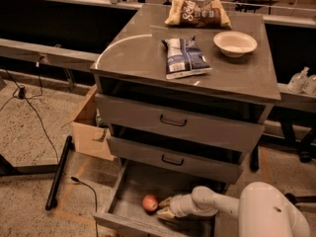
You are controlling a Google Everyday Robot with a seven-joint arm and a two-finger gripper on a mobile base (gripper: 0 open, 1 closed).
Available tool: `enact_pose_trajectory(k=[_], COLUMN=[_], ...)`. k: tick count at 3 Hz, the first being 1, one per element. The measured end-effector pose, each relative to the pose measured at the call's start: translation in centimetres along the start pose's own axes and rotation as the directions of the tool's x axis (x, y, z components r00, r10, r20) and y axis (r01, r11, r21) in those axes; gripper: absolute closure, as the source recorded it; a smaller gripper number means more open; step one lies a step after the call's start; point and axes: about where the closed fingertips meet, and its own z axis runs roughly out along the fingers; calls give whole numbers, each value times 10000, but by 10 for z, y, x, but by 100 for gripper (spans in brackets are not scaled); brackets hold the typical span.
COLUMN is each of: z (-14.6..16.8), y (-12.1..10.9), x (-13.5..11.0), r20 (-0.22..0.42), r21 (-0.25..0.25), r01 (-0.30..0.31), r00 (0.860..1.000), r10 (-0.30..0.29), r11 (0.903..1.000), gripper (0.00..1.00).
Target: Pick apple from bottom drawer and place on counter
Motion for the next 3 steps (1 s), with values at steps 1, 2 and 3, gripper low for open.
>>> enact_pose_trajectory(k=[1,2,3], z=[0,-1,-1], y=[1,1,2], x=[1,1,0], r20=[-5,9,38], r21=[-10,48,81], r01=[-25,-46,-50], r00=[10000,10000,10000], r10=[25,46,50], r11=[10000,10000,10000], gripper=[42,18,0])
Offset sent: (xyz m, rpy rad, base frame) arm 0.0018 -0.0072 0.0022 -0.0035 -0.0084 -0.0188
